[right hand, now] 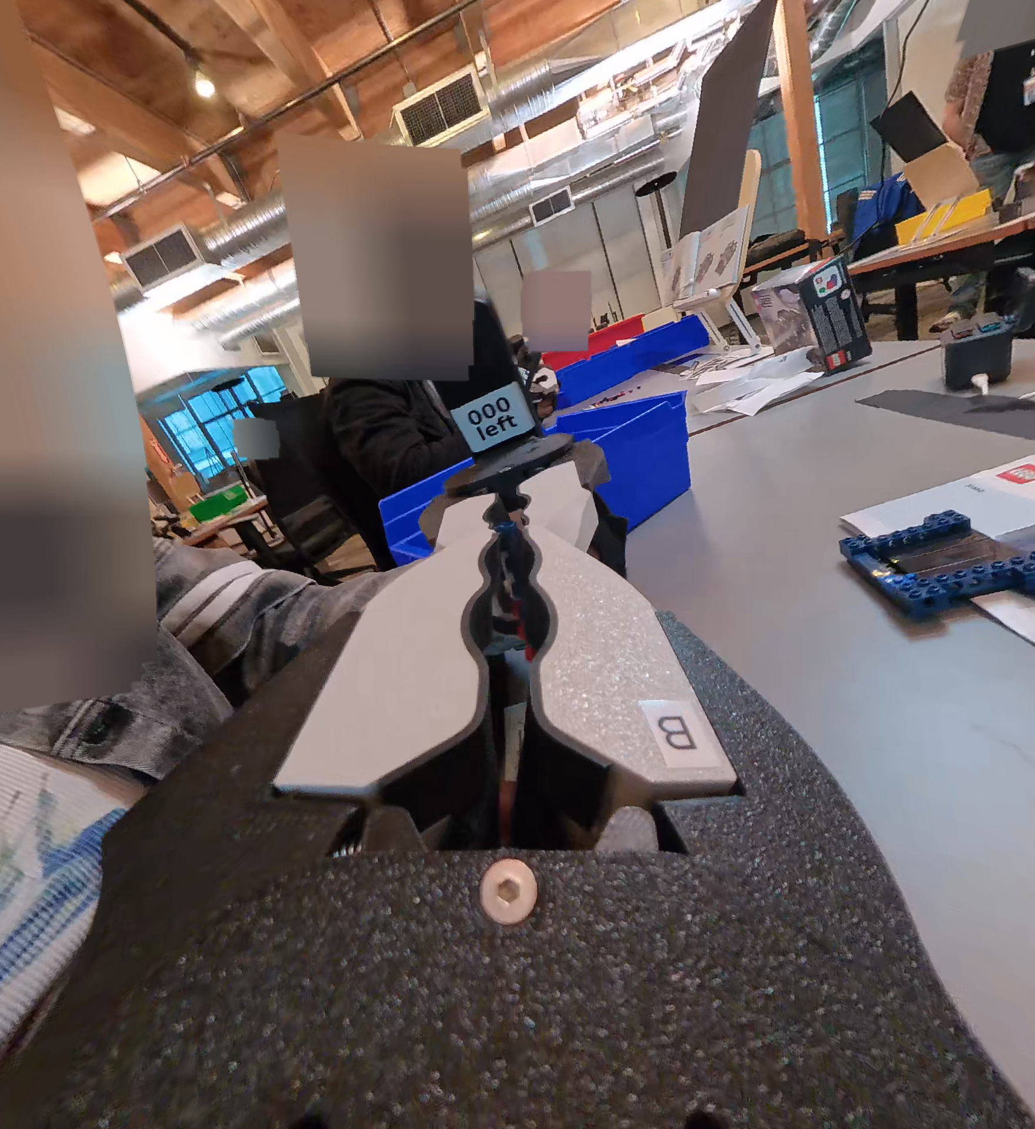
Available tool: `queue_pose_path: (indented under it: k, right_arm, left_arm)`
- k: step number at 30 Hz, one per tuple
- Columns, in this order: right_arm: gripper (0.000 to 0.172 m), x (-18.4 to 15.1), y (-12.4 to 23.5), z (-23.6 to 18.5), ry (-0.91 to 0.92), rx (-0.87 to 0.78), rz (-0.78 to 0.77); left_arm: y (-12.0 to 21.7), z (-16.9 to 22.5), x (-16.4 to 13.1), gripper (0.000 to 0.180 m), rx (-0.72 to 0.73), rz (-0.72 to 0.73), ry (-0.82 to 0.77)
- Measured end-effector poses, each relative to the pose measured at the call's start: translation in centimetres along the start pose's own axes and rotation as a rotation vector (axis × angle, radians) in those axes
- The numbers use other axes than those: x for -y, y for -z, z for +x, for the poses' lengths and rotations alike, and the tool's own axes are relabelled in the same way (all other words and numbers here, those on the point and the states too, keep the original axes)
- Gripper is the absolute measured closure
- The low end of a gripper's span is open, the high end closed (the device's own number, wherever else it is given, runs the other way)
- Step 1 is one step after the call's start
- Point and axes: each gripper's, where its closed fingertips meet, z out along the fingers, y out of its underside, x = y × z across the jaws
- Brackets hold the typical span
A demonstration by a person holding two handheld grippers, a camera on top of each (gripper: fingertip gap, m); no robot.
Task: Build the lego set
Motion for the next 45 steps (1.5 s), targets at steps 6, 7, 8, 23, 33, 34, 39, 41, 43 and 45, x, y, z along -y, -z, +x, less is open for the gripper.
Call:
queue_pose_path:
  k: [6,7,8,23,33,34,39,41,43,45]
  right_arm:
    - [0.168,-0.1,-0.1,0.0,-0.049,0.006,0.012]
    - [0.167,-0.1,-0.1,0.2,-0.117,0.023,0.031]
    - [0.167,-0.1,-0.1,0.3,-0.17,0.037,0.049]
    - [0.167,0.2,-0.4,0.9,-0.547,0.136,0.238]
    - [0.167,-0.3,-0.2,0.4,0.071,-0.034,-0.018]
    - [0.167,-0.4,-0.1,0.4,0.094,-0.041,-0.033]
    - [0.167,-0.4,-0.1,0.3,0.127,-0.047,-0.05]
    - [0.167,-0.4,-0.1,0.3,0.135,-0.051,-0.057]
    - [0.167,-0.5,0.0,0.3,0.159,-0.06,-0.074]
    - [0.167,-0.6,0.1,0.3,0.179,-0.062,-0.085]
  left_arm:
    - [0.1,0.2,0.0,0.173,-0.036,0.014,0.04]
    - [0.1,0.0,-0.2,0.172,-0.016,0.004,0.016]
    - [0.1,-0.1,-0.3,0.172,-0.007,0.001,0.003]
    - [0.3,-0.9,-0.3,0.172,0.039,0.017,-0.035]
    - [0.4,0.1,-0.3,0.173,-0.134,0.058,0.212]
    - [0.4,0.1,-0.1,0.173,-0.138,0.063,0.219]
    - [0.5,0.2,-0.1,0.173,-0.141,0.06,0.226]
    - [0.5,0.2,-0.1,0.173,-0.14,0.057,0.231]
    - [0.4,0.1,-0.2,0.173,-0.138,0.048,0.238]
    - [0.4,0.2,-0.3,0.173,-0.138,0.041,0.234]
